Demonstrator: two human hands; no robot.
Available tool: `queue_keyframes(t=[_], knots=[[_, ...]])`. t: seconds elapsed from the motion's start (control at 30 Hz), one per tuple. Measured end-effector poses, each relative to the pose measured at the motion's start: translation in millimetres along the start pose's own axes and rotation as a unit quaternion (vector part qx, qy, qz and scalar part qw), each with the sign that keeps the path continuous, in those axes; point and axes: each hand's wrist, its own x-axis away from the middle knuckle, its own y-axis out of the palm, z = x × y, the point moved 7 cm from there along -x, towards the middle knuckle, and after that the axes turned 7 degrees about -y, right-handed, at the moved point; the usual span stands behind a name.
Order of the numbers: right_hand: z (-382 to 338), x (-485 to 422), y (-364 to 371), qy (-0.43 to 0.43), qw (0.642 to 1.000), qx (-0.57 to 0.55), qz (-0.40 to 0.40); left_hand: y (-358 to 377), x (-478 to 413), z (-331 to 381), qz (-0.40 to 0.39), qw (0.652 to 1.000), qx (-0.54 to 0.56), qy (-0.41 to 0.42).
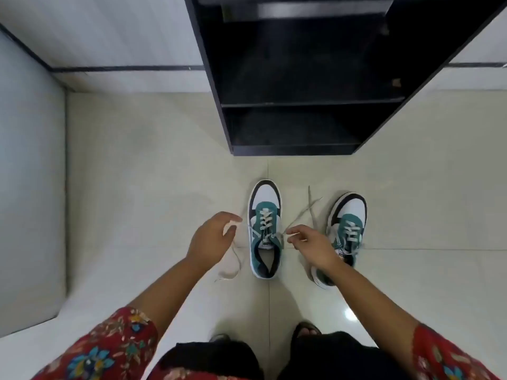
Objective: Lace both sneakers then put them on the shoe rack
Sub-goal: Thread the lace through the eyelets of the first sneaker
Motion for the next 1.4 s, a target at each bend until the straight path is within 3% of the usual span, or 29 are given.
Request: queue_keyframes(t=[0.13, 0.27, 0.37, 0.43, 0.53, 0.6, 0.67, 0.73, 0.8, 0.87, 0.93, 1.0, 1.07, 1.13, 1.2, 1.4], knots=[[6, -34, 14, -0.112, 0.986, 0.120, 0.011, 39, -30, -13, -0.011, 0.985, -0.135, 0.107], [11, -48, 29, -0.201, 0.952, 0.227, 0.040, 68, -41, -19, -0.009, 0.980, -0.140, 0.140], [9, -47, 25, -0.233, 0.944, 0.217, 0.088, 83, -40, -22, 0.002, 0.972, -0.162, 0.172], [12, -44, 25, -0.211, 0.959, 0.169, 0.082, 86, -37, -25, 0.008, 0.968, -0.173, 0.184], [15, -43, 28, -0.169, 0.982, 0.083, 0.013, 86, -33, -30, -0.011, 0.974, -0.161, 0.158], [15, -45, 25, -0.153, 0.984, 0.086, -0.038, 91, -30, -35, -0.044, 0.978, -0.153, 0.134], [10, -42, 14, -0.145, 0.969, 0.183, -0.079, 95, -30, -42, -0.105, 0.987, -0.087, 0.086], [-1, -36, -9, -0.151, 0.932, 0.327, -0.049, 94, -30, -46, -0.175, 0.984, 0.029, 0.013], [-12, -28, -38, -0.150, 0.904, 0.399, 0.038, 80, -36, -44, -0.138, 0.990, -0.011, 0.015], [-14, -24, -52, -0.148, 0.907, 0.384, 0.090, 60, -46, -51, -0.058, 0.989, -0.137, 0.000], [-1, -26, -47, -0.098, 0.906, 0.408, 0.048, 54, -53, -70, -0.046, 0.960, -0.271, -0.047], [17, -30, -28, -0.055, 0.864, 0.500, -0.030, 62, -52, -74, -0.075, 0.937, -0.338, -0.041], [13, -32, -7, -0.108, 0.854, 0.508, -0.028, 71, -46, -52, -0.059, 0.968, -0.244, 0.032], [-4, -31, 16, -0.199, 0.882, 0.426, 0.024, 77, -35, -27, -0.033, 0.988, -0.130, 0.077], [-14, -29, 36, -0.248, 0.887, 0.386, 0.061, 85, -29, -17, -0.001, 0.987, -0.126, 0.097], [-11, -29, 35, -0.242, 0.898, 0.351, 0.110, 82, -28, -15, 0.065, 0.976, -0.155, 0.141]])
